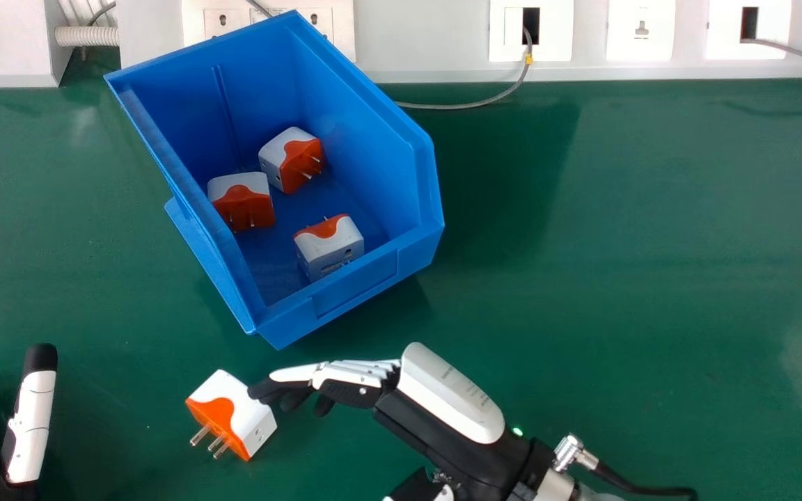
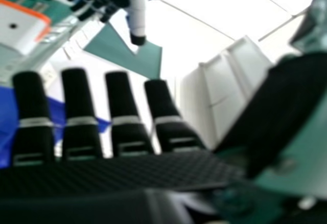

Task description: Pick all objects and put in blue box

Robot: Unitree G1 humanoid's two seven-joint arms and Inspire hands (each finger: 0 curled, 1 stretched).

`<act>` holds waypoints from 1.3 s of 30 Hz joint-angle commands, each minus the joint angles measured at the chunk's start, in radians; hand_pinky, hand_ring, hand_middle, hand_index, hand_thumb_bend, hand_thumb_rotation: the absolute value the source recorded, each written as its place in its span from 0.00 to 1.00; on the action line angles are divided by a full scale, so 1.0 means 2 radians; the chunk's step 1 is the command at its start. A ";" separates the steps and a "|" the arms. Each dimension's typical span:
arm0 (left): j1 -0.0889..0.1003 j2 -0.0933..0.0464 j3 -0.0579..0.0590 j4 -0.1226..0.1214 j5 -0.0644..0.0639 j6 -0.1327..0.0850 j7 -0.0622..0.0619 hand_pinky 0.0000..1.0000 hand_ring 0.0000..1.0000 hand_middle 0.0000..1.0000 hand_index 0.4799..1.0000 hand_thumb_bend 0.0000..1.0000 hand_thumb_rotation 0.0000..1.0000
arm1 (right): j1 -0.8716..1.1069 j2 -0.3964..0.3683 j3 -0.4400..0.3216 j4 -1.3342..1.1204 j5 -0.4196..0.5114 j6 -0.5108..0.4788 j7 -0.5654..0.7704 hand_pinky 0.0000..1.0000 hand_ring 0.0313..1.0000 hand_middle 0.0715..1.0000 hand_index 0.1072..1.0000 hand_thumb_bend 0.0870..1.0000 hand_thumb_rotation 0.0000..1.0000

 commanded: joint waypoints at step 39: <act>0.019 -0.003 -0.004 0.014 0.000 0.022 0.002 0.98 0.98 0.97 1.00 0.95 0.94 | -0.099 0.074 0.042 0.049 -0.045 0.062 -0.028 0.79 0.87 0.88 0.85 0.83 0.60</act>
